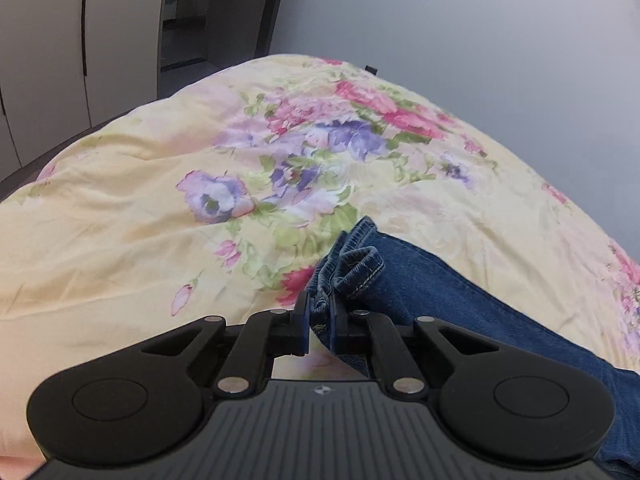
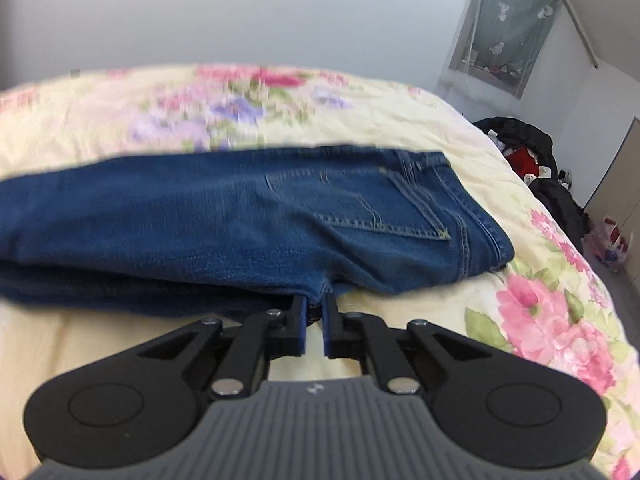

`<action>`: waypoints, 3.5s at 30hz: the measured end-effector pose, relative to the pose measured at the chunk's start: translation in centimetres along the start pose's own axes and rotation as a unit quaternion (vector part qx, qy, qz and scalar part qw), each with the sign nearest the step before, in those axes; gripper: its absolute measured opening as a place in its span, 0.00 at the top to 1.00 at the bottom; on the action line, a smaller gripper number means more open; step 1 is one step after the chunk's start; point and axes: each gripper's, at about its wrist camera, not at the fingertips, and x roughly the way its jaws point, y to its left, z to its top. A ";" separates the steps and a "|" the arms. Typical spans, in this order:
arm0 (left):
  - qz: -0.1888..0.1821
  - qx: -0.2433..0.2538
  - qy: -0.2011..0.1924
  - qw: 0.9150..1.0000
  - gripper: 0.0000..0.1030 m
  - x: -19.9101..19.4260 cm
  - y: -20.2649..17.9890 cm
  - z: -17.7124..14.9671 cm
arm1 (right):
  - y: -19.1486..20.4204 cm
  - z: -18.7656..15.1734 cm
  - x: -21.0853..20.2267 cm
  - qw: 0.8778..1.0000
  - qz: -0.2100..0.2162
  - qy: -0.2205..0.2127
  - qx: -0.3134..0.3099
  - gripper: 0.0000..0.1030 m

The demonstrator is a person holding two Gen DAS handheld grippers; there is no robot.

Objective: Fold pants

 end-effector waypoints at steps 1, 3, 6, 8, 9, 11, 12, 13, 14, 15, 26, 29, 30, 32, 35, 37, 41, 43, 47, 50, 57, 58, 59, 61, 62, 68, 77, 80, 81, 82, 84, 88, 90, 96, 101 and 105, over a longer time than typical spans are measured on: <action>0.002 -0.007 0.012 1.000 0.91 0.8 0.5 -0.3 | 0.1 -0.7 1.0 1.000 0.003 0.015 0.002 1.00; 0.003 -0.015 0.036 0.999 0.91 2.4 1.5 -1.5 | 0.3 -1.8 2.3 1.000 0.007 0.027 0.007 1.00; 0.000 -0.003 0.044 0.999 0.91 3.5 2.1 -2.6 | 0.5 -2.7 3.2 1.000 0.013 0.026 0.008 0.99; -0.011 -0.010 0.046 0.999 0.88 3.4 2.8 -2.7 | 0.1 -2.7 3.3 0.999 0.024 0.032 0.015 0.96; -0.012 -0.008 0.050 0.999 0.83 3.0 3.0 -2.5 | -0.2 -2.7 3.1 0.999 0.025 0.035 0.016 0.93; 0.019 0.015 0.050 0.998 0.80 2.1 3.2 -1.9 | -0.5 -2.5 2.5 0.999 0.028 0.035 0.013 0.85; 0.036 0.028 0.047 0.998 0.80 1.6 3.3 -1.5 | -0.5 -2.6 2.1 0.999 0.029 0.033 0.005 0.84; 0.046 0.038 0.043 0.997 0.80 1.0 3.5 -1.2 | -0.6 -2.6 1.9 0.999 0.026 0.031 -0.003 0.80; 0.052 0.046 0.039 0.997 0.80 0.4 3.6 -0.9 | -0.5 -2.8 1.4 0.999 0.022 0.030 -0.010 0.78; 0.052 0.056 0.036 0.996 0.80 -0.2 3.6 -0.6 | -0.5 -2.7 1.2 0.999 0.019 0.028 -0.016 0.78; -0.004 0.207 0.004 0.978 0.76 -3.2 -4.4 -1.1 | 1.8 1.3 -1.2 0.999 0.030 -0.030 -0.020 0.74; -0.010 0.247 0.012 0.969 0.76 -2.3 -6.8 -2.1 | 4.4 2.9 -0.8 0.997 0.061 -0.029 -0.032 0.74; -0.012 0.259 0.015 0.966 0.76 -1.9 -7.5 -2.4 | 5.5 3.5 -0.7 0.996 0.072 -0.029 -0.036 0.74; -0.008 0.280 0.018 0.960 0.76 -1.1 -8.6 -2.7 | 7.6 4.7 -0.3 0.994 0.088 -0.031 -0.048 0.75; -0.001 0.296 0.017 0.955 0.76 0.3 -9.6 -2.7 | 11.4 6.6 0.8 0.991 0.108 -0.037 -0.069 0.75; 0.000 0.294 0.020 0.956 0.76 1.4 -9.9 -2.4 | 13.7 7.9 1.7 0.989 0.123 -0.037 -0.071 0.75; 0.002 0.301 0.027 0.953 0.76 3.9 -10.1 -2.0 | 18.1 10.2 4.3 0.986 0.156 -0.027 -0.060 0.75; 0.013 0.308 0.038 0.951 0.76 5.3 -10.0 -2.1 | 20.3 11.2 5.6 0.984 0.167 -0.025 -0.060 0.75; 0.019 0.321 0.059 0.945 0.77 7.6 -8.9 -2.4 | 23.8 13.0 8.9 0.983 0.176 -0.003 -0.057 0.75; 0.013 0.320 0.067 0.945 0.77 8.4 -8.4 -2.2 | 25.2 13.1 11.7 0.985 0.166 0.020 -0.048 0.75; 0.020 0.325 0.072 0.943 0.78 9.1 -8.4 -2.0 | 27.0 14.1 13.2 0.987 0.146 0.016 -0.071 0.70; 0.022 0.324 0.069 0.943 0.78 8.8 -8.5 -2.0 | 26.7 14.3 13.1 0.986 0.150 0.017 -0.071 0.72; 0.025 0.326 0.065 0.943 0.78 8.5 -8.7 -1.9 | 26.2 14.4 12.8 0.985 0.155 0.016 -0.067 0.74; 0.029 0.330 0.056 0.942 0.77 7.6 -9.1 -1.8 | 24.5 14.8 12.1 0.986 0.160 0.015 -0.050 0.74; 0.026 0.330 0.051 0.942 0.77 7.0 -9.4 -1.7 | 23.4 14.9 11.7 0.986 0.160 0.015 -0.039 0.74; -0.015 0.329 0.034 0.944 0.77 3.4 -13.3 -1.7 | 13.5 14.8 9.5 0.992 0.127 0.009 -0.004 0.73; -0.092 0.392 0.039 0.914 0.77 0.8 -25.1 -5.4 | -5.1 10.9 8.4 0.996 0.046 0.031 0.074 0.66; -0.103 0.402 0.035 0.909 0.77 0.6 -28.5 -7.6 | -10.2 9.0 8.5 0.993 0.030 0.041 0.104 0.63; -0.108 0.399 0.037 0.910 0.77 0.8 -29.7 -8.4 | -11.7 8.5 8.7 0.992 0.030 0.045 0.117 0.63; -0.115 0.393 0.040 0.911 0.77 1.1 -30.7 -9.3 | -13.2 8.0 8.9 0.990 0.029 0.048 0.131 0.62; -0.138 0.374 0.046 0.916 0.77 1.7 -32.6 -10.9 | -15.7 7.3 9.1 0.987 0.023 0.050 0.152 0.59; -0.177 0.349 0.056 0.918 0.77 2.8 -36.5 -13.9 | -19.8 7.2 9.8 0.981 0.020 0.037 0.188 0.58; -0.183 0.354 0.059 0.915 0.77 3.5 -38.2 -14.8 | -21.4 7.7 10.5 0.979 0.028 0.029 0.200 0.58; -0.175 0.348 0.055 0.919 0.77 5.9 -41.2 -16.6 | -23.1 11.3 14.7 0.980 0.058 -0.002 0.192 0.58; -0.161 0.363 0.063 0.916 0.77 8.3 -42.3 -17.8 | -22.8 14.2 20.1 0.977 0.085 0.007 0.194 0.58; -0.157 0.371 0.065 0.913 0.77 9.6 -42.6 -18.5 | -21.2 14.8 25.0 0.985 0.059 0.049 0.153 0.56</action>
